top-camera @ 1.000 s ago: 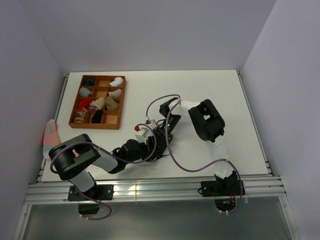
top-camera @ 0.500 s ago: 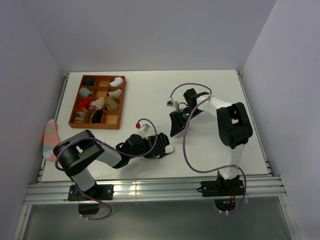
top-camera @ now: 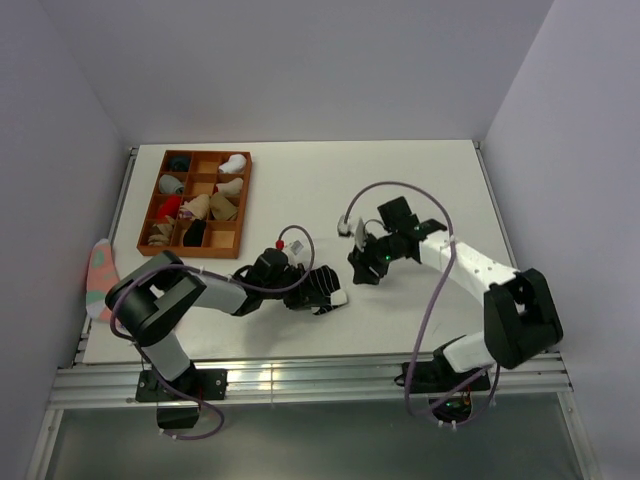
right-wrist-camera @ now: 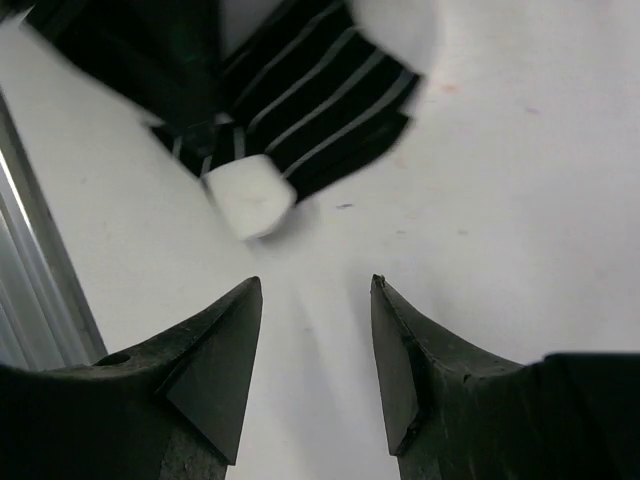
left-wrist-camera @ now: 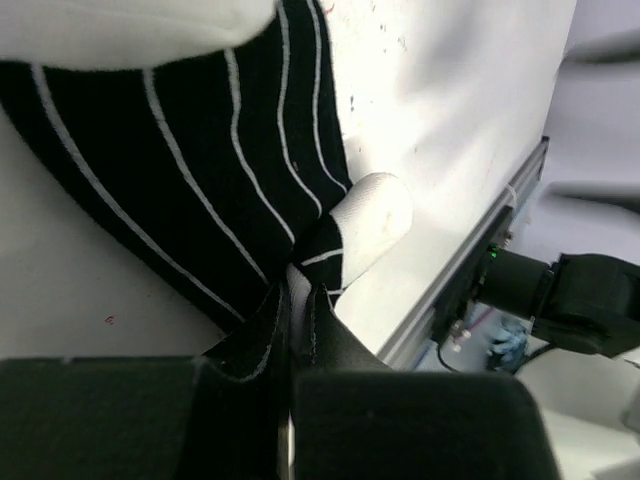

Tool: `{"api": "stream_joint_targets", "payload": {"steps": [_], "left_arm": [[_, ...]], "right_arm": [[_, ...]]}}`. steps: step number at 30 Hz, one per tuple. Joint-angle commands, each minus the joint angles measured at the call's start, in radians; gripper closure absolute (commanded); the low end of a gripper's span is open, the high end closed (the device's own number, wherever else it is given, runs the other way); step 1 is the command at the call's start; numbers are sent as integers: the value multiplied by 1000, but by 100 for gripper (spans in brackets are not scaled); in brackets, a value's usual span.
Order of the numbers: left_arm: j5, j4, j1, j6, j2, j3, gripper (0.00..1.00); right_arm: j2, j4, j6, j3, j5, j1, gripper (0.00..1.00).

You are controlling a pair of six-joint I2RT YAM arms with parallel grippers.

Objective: Roll the socks
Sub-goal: Roll the sock at the center of the board.

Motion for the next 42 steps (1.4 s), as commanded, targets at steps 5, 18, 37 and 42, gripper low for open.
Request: {"api": "stream_joint_targets", "payload": {"steps": [5, 18, 37, 42], "left_arm": [[182, -254, 37, -16, 69, 24, 100], [305, -253, 63, -37, 125, 50, 100], [338, -260, 75, -41, 144, 82, 100], [349, -268, 75, -33, 131, 84, 99]], "right_arm": [[-276, 281, -178, -289, 253, 316, 44], [-266, 372, -229, -378, 374, 521, 49], [-168, 405, -226, -391, 497, 670, 58], [-120, 425, -217, -378, 535, 682, 59]]}}
